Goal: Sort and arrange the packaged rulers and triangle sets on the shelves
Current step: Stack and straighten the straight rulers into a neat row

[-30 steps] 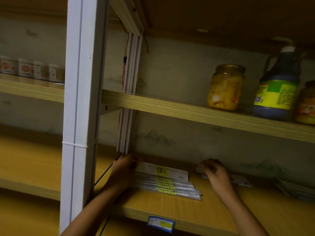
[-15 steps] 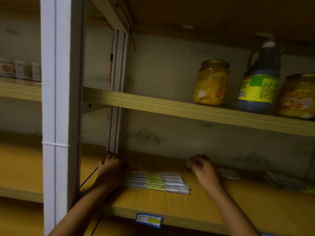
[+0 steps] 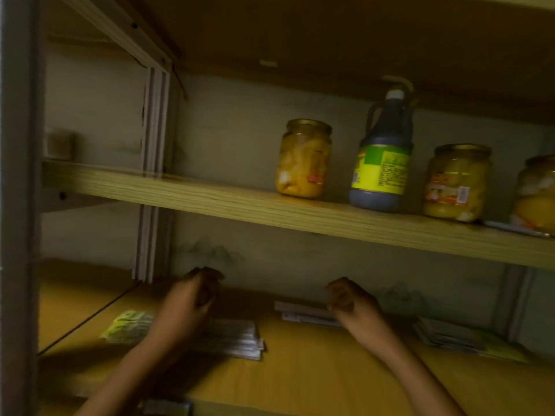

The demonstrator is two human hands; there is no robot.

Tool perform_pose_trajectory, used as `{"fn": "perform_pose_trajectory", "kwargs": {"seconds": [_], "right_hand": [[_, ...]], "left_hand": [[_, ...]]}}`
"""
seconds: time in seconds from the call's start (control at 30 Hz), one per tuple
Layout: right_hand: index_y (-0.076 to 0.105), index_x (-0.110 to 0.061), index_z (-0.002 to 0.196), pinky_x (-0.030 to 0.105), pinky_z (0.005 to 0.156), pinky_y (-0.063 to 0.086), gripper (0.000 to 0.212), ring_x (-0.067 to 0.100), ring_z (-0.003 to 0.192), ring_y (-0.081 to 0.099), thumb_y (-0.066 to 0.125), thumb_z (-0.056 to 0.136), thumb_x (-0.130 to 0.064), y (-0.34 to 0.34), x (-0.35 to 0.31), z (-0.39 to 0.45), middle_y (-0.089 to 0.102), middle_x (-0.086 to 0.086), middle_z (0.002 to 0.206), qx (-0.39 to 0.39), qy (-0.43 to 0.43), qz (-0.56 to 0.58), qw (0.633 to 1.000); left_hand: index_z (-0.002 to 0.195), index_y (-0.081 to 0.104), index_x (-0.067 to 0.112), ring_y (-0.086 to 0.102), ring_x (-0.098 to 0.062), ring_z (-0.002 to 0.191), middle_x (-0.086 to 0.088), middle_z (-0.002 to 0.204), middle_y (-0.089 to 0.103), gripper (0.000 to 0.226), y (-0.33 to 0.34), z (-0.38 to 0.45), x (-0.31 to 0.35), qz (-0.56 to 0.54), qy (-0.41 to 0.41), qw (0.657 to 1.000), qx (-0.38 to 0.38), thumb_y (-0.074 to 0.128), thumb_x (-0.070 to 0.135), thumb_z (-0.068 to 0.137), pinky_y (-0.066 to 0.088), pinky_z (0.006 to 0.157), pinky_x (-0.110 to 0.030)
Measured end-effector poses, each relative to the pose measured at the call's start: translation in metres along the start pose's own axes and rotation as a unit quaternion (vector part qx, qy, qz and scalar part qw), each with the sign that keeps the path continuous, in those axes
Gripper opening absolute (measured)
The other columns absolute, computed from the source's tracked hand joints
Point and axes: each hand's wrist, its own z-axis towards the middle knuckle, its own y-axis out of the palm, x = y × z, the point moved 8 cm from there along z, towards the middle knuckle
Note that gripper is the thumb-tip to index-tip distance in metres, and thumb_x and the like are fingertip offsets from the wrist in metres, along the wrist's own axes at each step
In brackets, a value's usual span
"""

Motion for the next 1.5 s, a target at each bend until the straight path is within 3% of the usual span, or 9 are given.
{"fn": "perform_pose_trajectory", "kwargs": {"seconds": [0.1,0.23,0.43,0.67,0.77,0.9,1.0,1.17,1.5], "right_hand": [[0.059,-0.029,0.109,-0.001,0.072,0.039,0.025,-0.020,0.094,0.053,0.064,0.089,-0.013,-0.028,0.024,0.006,0.061,-0.018,0.105,-0.013,0.004,-0.017,1.000],[0.057,-0.035,0.110,-0.001,0.071,0.041,0.027,-0.014,0.093,0.055,0.065,0.091,-0.018,-0.046,0.054,0.012,0.060,-0.022,0.104,-0.018,0.023,-0.009,1.000],[0.052,-0.041,0.113,0.006,0.061,0.045,0.033,-0.009,0.087,0.056,0.053,0.091,-0.017,-0.030,0.091,0.009,0.058,-0.023,0.100,-0.040,0.059,-0.007,0.997],[0.053,-0.036,0.122,0.020,0.086,0.046,0.038,0.003,0.107,0.055,0.058,0.087,-0.021,-0.022,0.106,0.009,0.057,-0.012,0.117,-0.067,0.050,-0.063,0.995],[0.051,-0.033,0.130,0.027,0.099,0.042,0.038,0.011,0.120,0.049,0.050,0.092,-0.035,-0.019,0.111,0.004,0.053,-0.006,0.128,-0.077,0.038,-0.130,0.988],[0.050,-0.029,0.134,0.027,0.093,0.038,0.038,0.017,0.124,0.044,0.039,0.100,-0.042,-0.011,0.115,0.002,0.048,-0.001,0.133,-0.113,0.055,-0.177,0.976],[0.059,-0.025,0.123,0.025,0.084,0.033,0.030,0.017,0.120,0.044,0.039,0.102,-0.035,-0.007,0.114,0.003,0.051,0.000,0.127,-0.124,0.056,-0.171,0.976],[0.062,-0.033,0.113,0.028,0.090,0.041,0.022,0.013,0.114,0.048,0.057,0.092,-0.038,-0.008,0.118,0.004,0.054,-0.008,0.117,-0.115,0.066,-0.146,0.980],[0.054,-0.038,0.078,0.026,0.064,0.046,0.022,0.002,0.077,0.059,0.076,0.077,-0.036,-0.019,0.121,0.009,0.062,-0.016,0.082,-0.049,0.102,-0.085,0.990]], "left_hand": [[0.105,0.057,0.038,0.062,0.001,0.081,0.018,0.095,0.064,0.021,0.047,0.014,0.048,-0.007,0.015,0.999,-0.035,0.061,0.029,0.087,0.054,0.068,-0.029],[0.108,0.055,0.040,0.059,0.002,0.075,0.019,0.090,0.060,0.018,0.100,0.030,0.090,0.000,0.011,0.998,-0.055,0.056,0.040,0.090,0.050,0.064,-0.024],[0.102,0.063,0.025,0.059,-0.001,0.083,0.039,0.085,0.044,0.015,0.136,0.029,0.085,0.035,-0.007,0.997,-0.066,0.055,0.032,0.092,0.052,0.070,-0.027],[0.114,0.054,0.039,0.057,-0.006,0.092,0.017,0.099,0.058,0.023,0.133,0.022,0.073,0.089,-0.005,0.995,-0.055,0.055,0.037,0.091,0.048,0.067,-0.026],[0.115,0.054,0.038,0.054,-0.009,0.101,0.012,0.107,0.058,0.024,0.139,0.023,0.068,0.112,-0.006,0.991,-0.072,0.055,0.039,0.090,0.043,0.067,-0.025],[0.115,0.056,0.033,0.052,-0.013,0.105,0.009,0.109,0.058,0.025,0.141,0.023,0.066,0.137,0.013,0.989,-0.061,0.054,0.036,0.091,0.042,0.066,-0.026],[0.114,0.057,0.031,0.054,-0.018,0.103,0.005,0.107,0.059,0.025,0.136,0.025,0.063,0.143,0.008,0.989,-0.042,0.056,0.031,0.089,0.044,0.064,-0.028],[0.113,0.055,0.031,0.052,-0.019,0.104,0.003,0.107,0.057,0.025,0.138,0.025,0.062,0.147,-0.005,0.988,-0.053,0.054,0.030,0.088,0.041,0.063,-0.029],[0.104,0.060,0.030,0.054,-0.017,0.099,0.004,0.103,0.059,0.015,0.140,0.027,0.061,0.130,0.001,0.991,-0.032,0.055,0.030,0.089,0.047,0.066,-0.030]]}}
